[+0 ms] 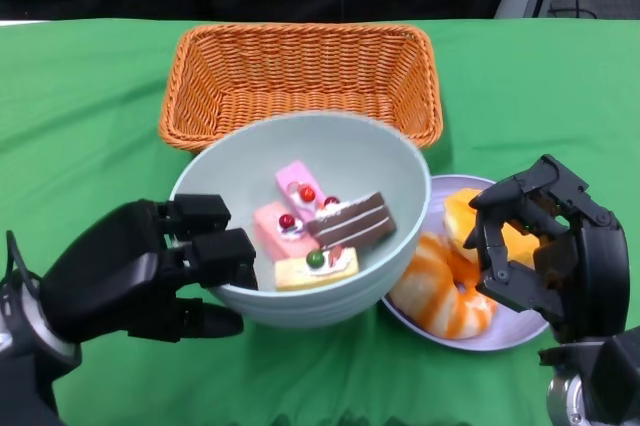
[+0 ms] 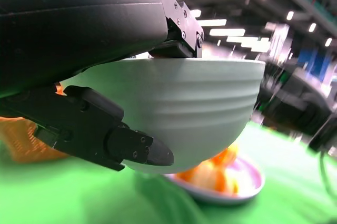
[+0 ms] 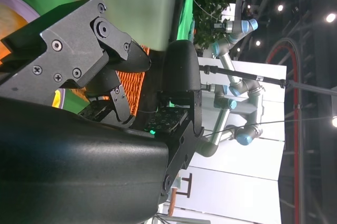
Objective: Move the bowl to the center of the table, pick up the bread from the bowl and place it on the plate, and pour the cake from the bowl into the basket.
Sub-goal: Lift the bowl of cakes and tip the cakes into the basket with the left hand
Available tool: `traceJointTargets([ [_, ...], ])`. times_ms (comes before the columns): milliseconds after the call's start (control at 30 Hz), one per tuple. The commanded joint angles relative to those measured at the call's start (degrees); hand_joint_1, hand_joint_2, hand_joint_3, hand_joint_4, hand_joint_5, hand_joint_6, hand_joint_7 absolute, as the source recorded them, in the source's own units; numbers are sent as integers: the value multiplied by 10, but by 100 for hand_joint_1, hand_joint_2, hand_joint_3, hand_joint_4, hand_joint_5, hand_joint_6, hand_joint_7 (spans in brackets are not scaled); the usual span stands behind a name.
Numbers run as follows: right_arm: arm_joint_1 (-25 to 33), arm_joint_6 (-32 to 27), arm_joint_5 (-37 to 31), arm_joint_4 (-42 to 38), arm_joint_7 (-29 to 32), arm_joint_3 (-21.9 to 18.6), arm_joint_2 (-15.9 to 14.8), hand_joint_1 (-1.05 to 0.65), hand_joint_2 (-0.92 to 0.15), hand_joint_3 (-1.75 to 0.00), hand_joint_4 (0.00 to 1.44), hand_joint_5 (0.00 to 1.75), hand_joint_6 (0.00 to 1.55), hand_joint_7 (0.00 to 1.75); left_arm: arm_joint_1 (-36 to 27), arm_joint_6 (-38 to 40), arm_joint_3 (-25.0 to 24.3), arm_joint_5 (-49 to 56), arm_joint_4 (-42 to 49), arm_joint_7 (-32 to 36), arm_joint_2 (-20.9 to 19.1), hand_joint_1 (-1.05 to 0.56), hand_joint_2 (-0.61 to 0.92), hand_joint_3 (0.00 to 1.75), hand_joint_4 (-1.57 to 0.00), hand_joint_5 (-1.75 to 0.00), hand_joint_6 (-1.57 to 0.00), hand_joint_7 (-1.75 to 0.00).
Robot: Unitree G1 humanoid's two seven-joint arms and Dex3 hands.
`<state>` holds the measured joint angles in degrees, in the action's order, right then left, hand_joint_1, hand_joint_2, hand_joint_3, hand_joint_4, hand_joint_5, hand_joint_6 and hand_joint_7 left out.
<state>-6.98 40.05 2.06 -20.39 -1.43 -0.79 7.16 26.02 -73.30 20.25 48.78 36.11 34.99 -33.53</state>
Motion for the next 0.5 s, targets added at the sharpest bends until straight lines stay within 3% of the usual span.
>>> traceJointTargets([
  [33, -4, 8, -1, -14, -5, 3, -4, 0, -52, -117, 78, 161, 71, 131, 1, -11, -33, -50, -23, -17, 0, -17, 82, 58, -69, -175, -71, -134],
  [500, 12, 8, -25, -20, -17, 34, -5, -6, -45, -117, 77, 166, 70, 137, 91, 6, -57, -152, 59, -131, 73, -16, 74, 72, -71, -175, -69, -140],
])
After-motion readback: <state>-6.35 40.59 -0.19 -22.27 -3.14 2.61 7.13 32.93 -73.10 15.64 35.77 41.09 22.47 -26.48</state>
